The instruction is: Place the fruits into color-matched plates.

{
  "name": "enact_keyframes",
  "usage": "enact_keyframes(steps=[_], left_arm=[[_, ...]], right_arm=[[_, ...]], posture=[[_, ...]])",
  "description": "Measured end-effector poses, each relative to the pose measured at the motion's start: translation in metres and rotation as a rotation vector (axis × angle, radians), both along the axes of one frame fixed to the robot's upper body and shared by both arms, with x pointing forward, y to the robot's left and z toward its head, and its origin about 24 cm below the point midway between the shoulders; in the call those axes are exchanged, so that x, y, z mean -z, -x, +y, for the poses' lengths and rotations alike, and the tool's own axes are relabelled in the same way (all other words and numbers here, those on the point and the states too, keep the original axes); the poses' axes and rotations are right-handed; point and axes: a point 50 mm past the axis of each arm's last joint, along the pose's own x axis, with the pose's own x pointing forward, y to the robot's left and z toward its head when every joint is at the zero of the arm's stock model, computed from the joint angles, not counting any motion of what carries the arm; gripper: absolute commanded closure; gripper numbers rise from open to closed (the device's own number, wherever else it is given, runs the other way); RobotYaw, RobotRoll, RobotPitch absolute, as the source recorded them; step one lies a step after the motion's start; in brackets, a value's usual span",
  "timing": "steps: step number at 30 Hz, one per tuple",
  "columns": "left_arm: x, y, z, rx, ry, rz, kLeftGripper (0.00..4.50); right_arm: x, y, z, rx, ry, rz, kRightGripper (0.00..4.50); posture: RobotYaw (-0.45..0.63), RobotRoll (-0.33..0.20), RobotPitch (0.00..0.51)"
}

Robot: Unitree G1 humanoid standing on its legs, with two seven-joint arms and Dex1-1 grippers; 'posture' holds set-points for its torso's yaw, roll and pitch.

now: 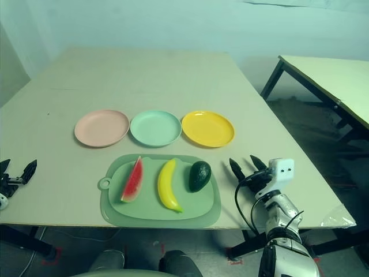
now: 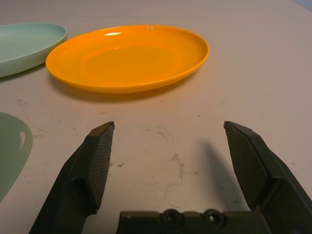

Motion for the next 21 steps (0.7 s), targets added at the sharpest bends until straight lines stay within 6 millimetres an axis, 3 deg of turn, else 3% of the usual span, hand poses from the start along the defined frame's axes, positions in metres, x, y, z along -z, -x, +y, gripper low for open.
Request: enact_keyframes(steps=[7,14,17,21], left_arm=[[-0.012,-0.011,0.0,0.007,-0.007,-0.034,0.04],[-0.021,-0.005,0.01,-0.001,0.02,-0.063,0.04],[-0.026,-0.005,0.008,0.074,0.03,-0.075,0.04],[-0.04,-0.018,-0.007,0.353,0.015,-0.066,0.04]], right_arm=[[0.0,-0.001,0.0,0.011,-0.005,0.001,0.0],[0.001,0.001,-0.003,0.023,-0.004,0.004,0.0],[-0.004,0.007,-0.018,0.088,0.003,0.007,0.0],[-0.024,0.012,-0.06,0.339,-0.005,0.029,0.0]], posture=[[0.16,0.0,0.0],[0.1,0.0,0.0],[0.07,0.0,0.0],[0.02,0.0,0.0]])
